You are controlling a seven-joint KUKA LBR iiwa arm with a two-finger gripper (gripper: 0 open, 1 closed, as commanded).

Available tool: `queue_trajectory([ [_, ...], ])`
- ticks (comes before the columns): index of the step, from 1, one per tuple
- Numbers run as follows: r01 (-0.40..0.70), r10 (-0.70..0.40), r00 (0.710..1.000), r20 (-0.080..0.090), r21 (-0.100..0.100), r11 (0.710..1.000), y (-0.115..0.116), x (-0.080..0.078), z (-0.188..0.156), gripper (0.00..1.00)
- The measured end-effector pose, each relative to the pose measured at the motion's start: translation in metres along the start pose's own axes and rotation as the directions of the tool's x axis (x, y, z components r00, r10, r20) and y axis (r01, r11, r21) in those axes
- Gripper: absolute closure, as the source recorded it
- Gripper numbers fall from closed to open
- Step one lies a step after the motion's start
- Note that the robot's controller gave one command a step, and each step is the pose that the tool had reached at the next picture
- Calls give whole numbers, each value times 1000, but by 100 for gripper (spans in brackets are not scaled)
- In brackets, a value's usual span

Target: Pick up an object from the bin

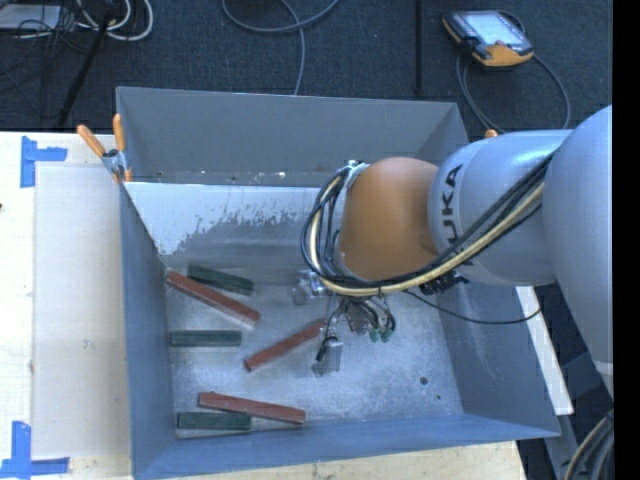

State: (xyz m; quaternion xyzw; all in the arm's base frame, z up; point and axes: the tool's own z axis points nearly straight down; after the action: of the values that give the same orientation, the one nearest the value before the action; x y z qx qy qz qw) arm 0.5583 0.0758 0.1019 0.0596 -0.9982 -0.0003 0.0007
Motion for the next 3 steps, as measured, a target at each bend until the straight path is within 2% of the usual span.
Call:
queue_trajectory([
  [1, 112, -112, 994, -2, 3, 994, -5, -10, 8, 0],
  [2, 283, -283, 959, 2, 1, 959, 6, -8, 4, 0],
  [3, 375, -375, 927, 3, 0, 927, 11, -40, 32, 100],
])
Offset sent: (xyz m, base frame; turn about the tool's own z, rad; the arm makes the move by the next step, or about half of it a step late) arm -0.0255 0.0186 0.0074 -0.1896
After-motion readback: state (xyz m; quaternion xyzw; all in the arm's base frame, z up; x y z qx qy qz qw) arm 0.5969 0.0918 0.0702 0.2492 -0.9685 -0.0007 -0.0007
